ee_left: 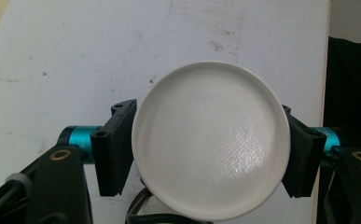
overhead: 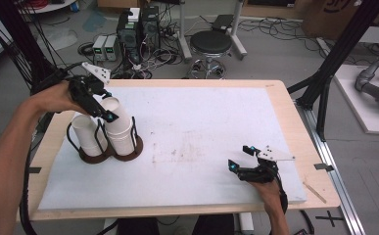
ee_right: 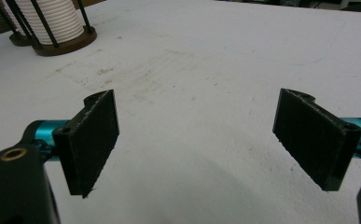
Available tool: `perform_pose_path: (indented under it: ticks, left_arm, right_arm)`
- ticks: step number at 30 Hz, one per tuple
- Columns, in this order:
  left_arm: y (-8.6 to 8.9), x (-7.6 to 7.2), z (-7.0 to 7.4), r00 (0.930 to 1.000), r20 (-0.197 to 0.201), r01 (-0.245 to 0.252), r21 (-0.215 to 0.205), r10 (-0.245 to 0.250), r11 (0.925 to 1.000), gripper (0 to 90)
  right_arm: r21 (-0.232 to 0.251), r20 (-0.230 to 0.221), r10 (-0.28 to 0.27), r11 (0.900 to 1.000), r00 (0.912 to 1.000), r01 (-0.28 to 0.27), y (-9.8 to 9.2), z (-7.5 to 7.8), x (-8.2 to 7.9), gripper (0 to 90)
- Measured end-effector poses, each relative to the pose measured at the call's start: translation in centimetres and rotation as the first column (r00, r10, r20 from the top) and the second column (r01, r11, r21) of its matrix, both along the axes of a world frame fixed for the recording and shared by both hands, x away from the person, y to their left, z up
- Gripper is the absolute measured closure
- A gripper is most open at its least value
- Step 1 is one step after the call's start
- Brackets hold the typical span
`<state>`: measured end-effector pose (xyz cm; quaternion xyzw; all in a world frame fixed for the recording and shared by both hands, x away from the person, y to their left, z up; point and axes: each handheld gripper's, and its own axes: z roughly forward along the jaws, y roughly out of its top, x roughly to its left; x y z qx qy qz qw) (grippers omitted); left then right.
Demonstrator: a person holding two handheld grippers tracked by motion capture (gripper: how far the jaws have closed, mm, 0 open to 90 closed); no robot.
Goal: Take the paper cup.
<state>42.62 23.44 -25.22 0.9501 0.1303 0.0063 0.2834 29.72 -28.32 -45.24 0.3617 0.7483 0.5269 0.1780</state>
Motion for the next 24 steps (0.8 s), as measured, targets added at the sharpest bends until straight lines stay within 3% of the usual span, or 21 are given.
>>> perform_pose_path:
  ticks: [15, 24]
  left_arm:
    - [0.0, -0.3, 1.5, 0.9996, 0.027, -0.009, -0.034, 0.01, 0.9994, 31.6]
    - [0.5, -0.7, 2.5, 0.9984, 0.051, -0.02, -0.1, 0.025, 0.9948, 31.7]
  right_arm:
    - [0.004, -0.006, 0.002, 1.0, 1.0, -0.002, 0.0, 0.0, 0.0, 14.7]
    - [0.004, -0.009, 0.001, 1.0, 1.0, -0.001, 0.0, 0.0, 0.0, 14.7]
